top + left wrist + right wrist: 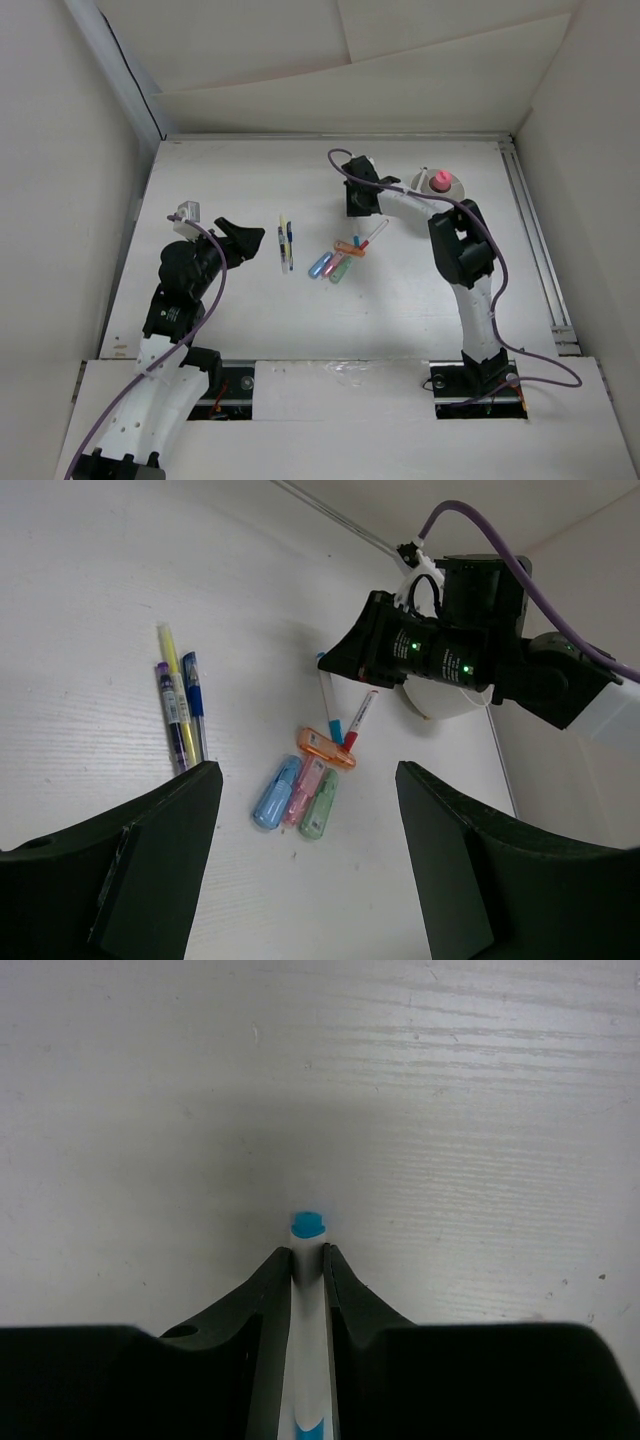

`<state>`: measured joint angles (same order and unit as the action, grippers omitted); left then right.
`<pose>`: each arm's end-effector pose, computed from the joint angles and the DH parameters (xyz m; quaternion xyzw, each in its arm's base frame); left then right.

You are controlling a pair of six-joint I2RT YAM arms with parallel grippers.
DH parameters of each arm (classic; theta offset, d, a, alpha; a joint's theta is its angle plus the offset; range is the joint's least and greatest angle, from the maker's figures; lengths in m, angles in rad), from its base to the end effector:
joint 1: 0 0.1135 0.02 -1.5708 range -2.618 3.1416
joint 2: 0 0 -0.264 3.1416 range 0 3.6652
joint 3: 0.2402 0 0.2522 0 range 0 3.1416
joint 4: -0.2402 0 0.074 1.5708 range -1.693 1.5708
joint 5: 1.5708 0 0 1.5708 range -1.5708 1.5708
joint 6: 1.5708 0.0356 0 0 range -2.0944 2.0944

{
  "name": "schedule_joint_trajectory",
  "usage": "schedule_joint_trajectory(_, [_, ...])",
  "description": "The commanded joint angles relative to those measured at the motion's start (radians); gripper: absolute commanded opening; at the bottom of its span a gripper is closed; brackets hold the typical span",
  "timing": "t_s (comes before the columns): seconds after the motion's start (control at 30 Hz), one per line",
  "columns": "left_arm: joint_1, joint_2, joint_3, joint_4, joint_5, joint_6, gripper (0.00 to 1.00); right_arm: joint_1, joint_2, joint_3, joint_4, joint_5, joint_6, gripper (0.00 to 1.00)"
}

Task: Sort the stationery into containers
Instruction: Pick up the pen from the center of the board.

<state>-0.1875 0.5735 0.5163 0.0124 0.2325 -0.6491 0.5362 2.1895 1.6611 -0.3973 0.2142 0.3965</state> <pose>0.1505 -0.0369 0.2978 -0.0862 0.7172 -0.3554 0.5932 0.4168 0.2389 0.1700 -0.0320 0.9431 0.0511 0.3271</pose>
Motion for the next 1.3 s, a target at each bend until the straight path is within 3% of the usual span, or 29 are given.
schedule_joint_trajectory(0.0, [0.006, -0.011, -0.007, 0.046, 0.001, 0.0, 0.67, -0.005, 0.013, 0.068, -0.015, 0.021, 0.007, 0.23])
schedule_joint_trajectory(0.17, [0.006, -0.011, -0.007, 0.046, 0.001, 0.0, 0.67, -0.005, 0.035, 0.111, -0.049, 0.021, 0.007, 0.29])
schedule_joint_trajectory(0.37, [0.006, -0.011, -0.007, 0.046, 0.001, 0.0, 0.67, -0.005, 0.055, 0.111, -0.049, 0.011, -0.002, 0.29])
schedule_joint_trajectory(0.43, [0.006, -0.011, -0.007, 0.046, 0.001, 0.0, 0.67, -0.005, 0.055, 0.111, -0.049, -0.001, -0.002, 0.24])
schedule_joint_trajectory(0.5, [0.006, -0.011, -0.007, 0.046, 0.001, 0.0, 0.67, -0.015, 0.055, 0.12, -0.049, -0.012, -0.002, 0.1])
schedule_joint_trajectory(0.63, [0.006, -0.011, -0.007, 0.046, 0.001, 0.0, 0.67, -0.034, 0.013, 0.143, 0.004, -0.039, 0.018, 0.02])
schedule_joint_trajectory(0.97, [0.006, -0.011, -0.007, 0.046, 0.001, 0.0, 0.67, -0.192, -0.187, 0.201, 0.092, -0.061, 0.056, 0.0])
schedule_joint_trajectory(1.27, [0.006, -0.011, -0.007, 0.046, 0.001, 0.0, 0.67, -0.314, -0.283, 0.178, 0.228, 0.329, 0.004, 0.0])
